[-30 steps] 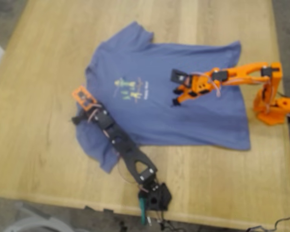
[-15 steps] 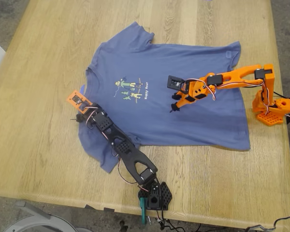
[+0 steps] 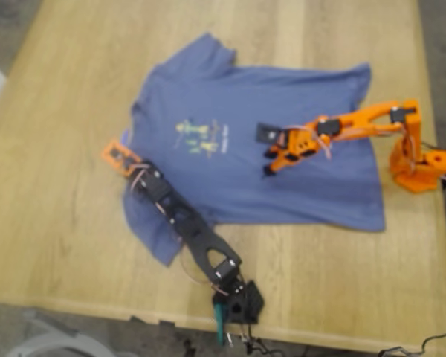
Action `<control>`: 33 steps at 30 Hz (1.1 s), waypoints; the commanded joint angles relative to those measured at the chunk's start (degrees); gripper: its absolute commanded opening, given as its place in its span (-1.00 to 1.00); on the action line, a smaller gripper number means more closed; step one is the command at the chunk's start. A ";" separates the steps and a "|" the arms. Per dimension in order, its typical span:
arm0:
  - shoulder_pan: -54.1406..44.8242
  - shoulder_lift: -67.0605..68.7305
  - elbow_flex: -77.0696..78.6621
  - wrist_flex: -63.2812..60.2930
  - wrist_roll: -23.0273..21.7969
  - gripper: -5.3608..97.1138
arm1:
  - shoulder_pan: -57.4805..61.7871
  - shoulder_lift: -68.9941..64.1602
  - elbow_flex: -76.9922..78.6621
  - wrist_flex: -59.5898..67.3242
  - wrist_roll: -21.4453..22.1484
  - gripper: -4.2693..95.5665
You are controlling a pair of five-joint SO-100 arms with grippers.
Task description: Fold a T-shirt
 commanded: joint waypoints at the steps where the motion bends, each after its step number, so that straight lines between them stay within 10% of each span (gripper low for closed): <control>1: 1.32 2.29 -3.60 0.70 -0.70 -0.90 | -0.09 -0.09 0.09 -2.81 0.44 -0.44; 33: 3.78 11.87 -3.69 12.22 -1.49 -0.89 | -1.05 -22.76 -16.52 -5.10 0.97 -0.39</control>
